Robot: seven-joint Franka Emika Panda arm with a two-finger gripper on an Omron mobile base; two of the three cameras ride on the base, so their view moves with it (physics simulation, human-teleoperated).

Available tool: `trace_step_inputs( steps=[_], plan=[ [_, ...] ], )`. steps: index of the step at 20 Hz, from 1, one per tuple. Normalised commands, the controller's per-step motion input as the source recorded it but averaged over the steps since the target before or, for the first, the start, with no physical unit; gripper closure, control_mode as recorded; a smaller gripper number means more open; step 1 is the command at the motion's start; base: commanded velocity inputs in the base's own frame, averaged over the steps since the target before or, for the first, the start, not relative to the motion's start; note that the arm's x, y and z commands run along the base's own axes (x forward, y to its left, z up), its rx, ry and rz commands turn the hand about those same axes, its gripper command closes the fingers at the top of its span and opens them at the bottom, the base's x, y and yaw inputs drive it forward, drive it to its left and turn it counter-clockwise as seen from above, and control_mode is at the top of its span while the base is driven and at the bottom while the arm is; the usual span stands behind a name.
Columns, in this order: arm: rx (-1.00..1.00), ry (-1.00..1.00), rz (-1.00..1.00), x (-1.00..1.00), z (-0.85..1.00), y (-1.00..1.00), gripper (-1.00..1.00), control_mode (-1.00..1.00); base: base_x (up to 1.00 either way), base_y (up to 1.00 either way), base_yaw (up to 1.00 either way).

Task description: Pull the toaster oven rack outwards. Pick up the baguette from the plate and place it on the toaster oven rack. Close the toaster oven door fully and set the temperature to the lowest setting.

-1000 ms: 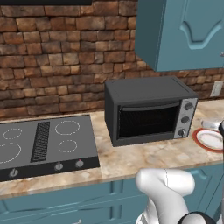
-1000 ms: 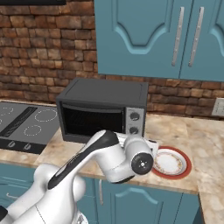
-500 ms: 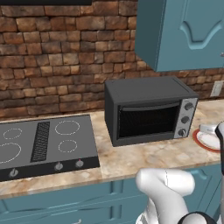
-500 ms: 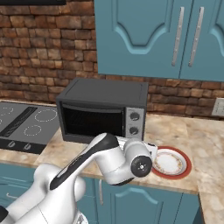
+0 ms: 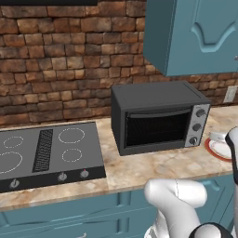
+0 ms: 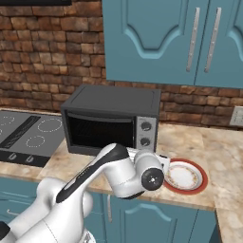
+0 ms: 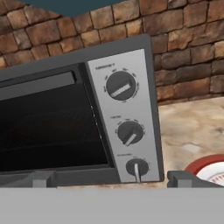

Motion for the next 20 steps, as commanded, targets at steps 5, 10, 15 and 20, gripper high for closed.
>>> trace_step_inputs(
  steps=[5,10,15,20],
  plan=[
    [0.0,0.0,0.0,0.15,0.0,0.0,-1.0,-1.0,0.0,0.0,0.0],
    [0.0,0.0,0.0,0.03,0.0,0.0,-1.0,-1.0,0.0,0.0,0.0],
    [0.02,0.0,0.0,0.08,0.21,0.0,-1.0,-1.0,0.0,0.0,0.0],
    [0.01,0.0,0.0,0.01,0.27,0.0,-1.0,-1.0,0.0,0.0,0.0]
  ],
)
